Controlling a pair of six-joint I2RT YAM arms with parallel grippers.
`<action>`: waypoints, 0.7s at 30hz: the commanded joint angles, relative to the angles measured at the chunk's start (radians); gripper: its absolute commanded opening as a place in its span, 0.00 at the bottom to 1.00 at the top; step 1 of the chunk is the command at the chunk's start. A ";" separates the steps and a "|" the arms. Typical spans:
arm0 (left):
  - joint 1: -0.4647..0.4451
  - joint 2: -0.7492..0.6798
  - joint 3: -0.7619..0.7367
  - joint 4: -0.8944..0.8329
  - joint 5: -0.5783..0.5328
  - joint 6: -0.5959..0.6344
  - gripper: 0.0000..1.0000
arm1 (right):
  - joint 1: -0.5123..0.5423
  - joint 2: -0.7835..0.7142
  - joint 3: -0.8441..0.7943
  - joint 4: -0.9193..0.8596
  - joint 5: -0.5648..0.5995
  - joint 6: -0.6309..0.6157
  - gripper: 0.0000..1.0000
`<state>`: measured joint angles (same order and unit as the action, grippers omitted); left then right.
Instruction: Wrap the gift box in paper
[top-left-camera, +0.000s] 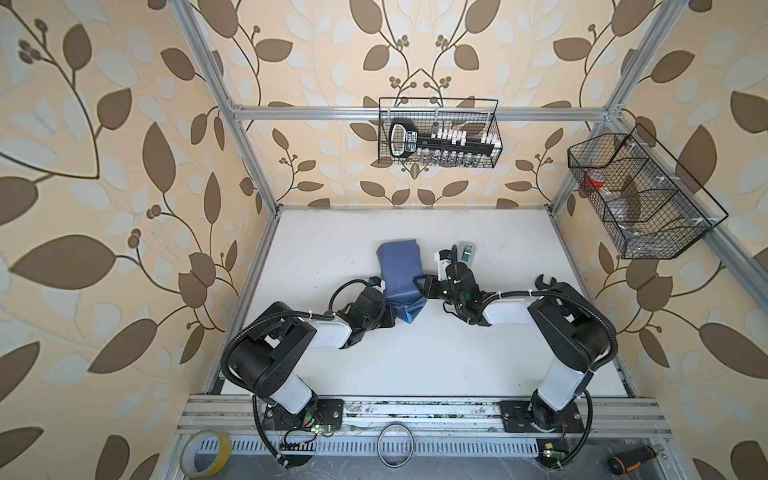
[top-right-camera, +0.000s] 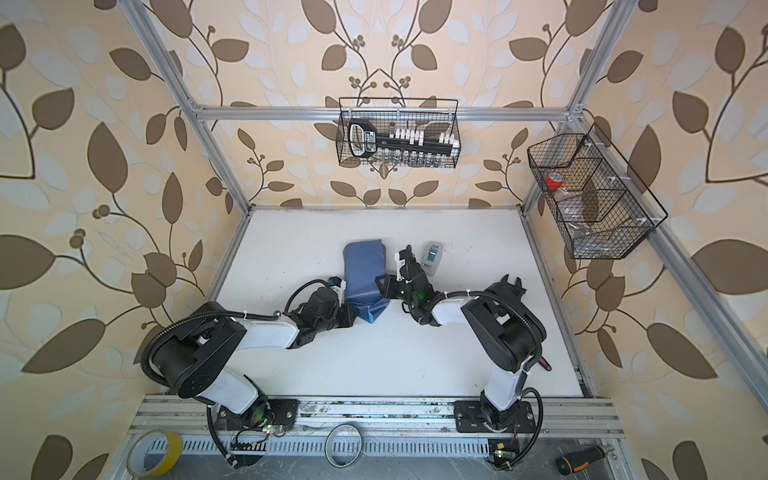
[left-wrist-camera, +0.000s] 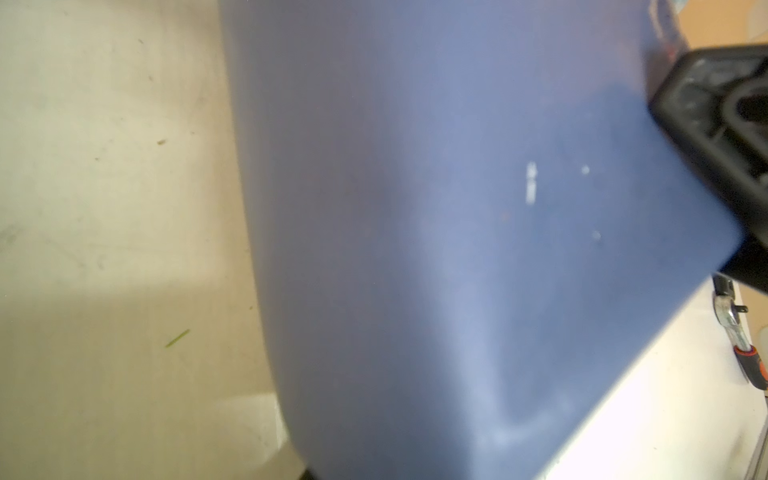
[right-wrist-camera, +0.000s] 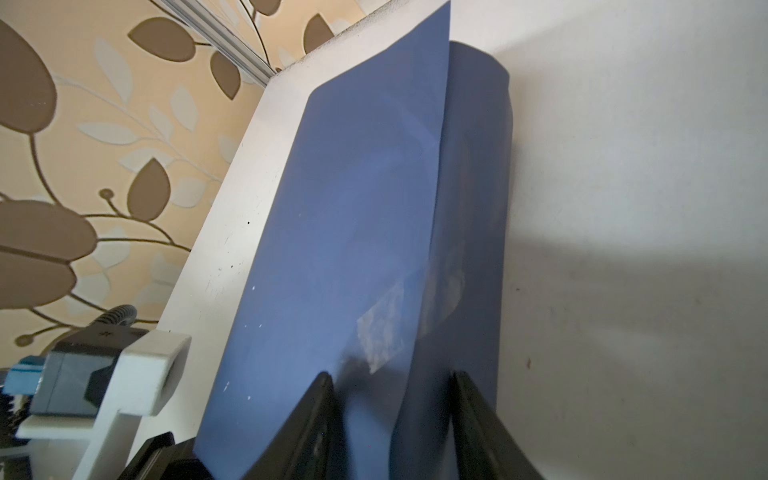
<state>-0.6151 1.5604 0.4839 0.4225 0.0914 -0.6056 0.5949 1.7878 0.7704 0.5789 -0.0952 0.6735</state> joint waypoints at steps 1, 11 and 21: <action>-0.023 0.001 -0.015 -0.076 -0.015 0.032 0.19 | 0.014 0.048 -0.020 -0.082 -0.013 -0.005 0.46; -0.069 0.000 0.016 -0.131 -0.028 0.079 0.18 | 0.016 0.050 -0.020 -0.081 -0.015 -0.001 0.46; -0.119 0.030 0.049 -0.180 -0.032 0.122 0.17 | 0.016 0.056 -0.020 -0.073 -0.016 0.004 0.46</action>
<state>-0.7147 1.5642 0.5243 0.3473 0.0578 -0.5186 0.5957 1.7966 0.7704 0.5961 -0.0982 0.6804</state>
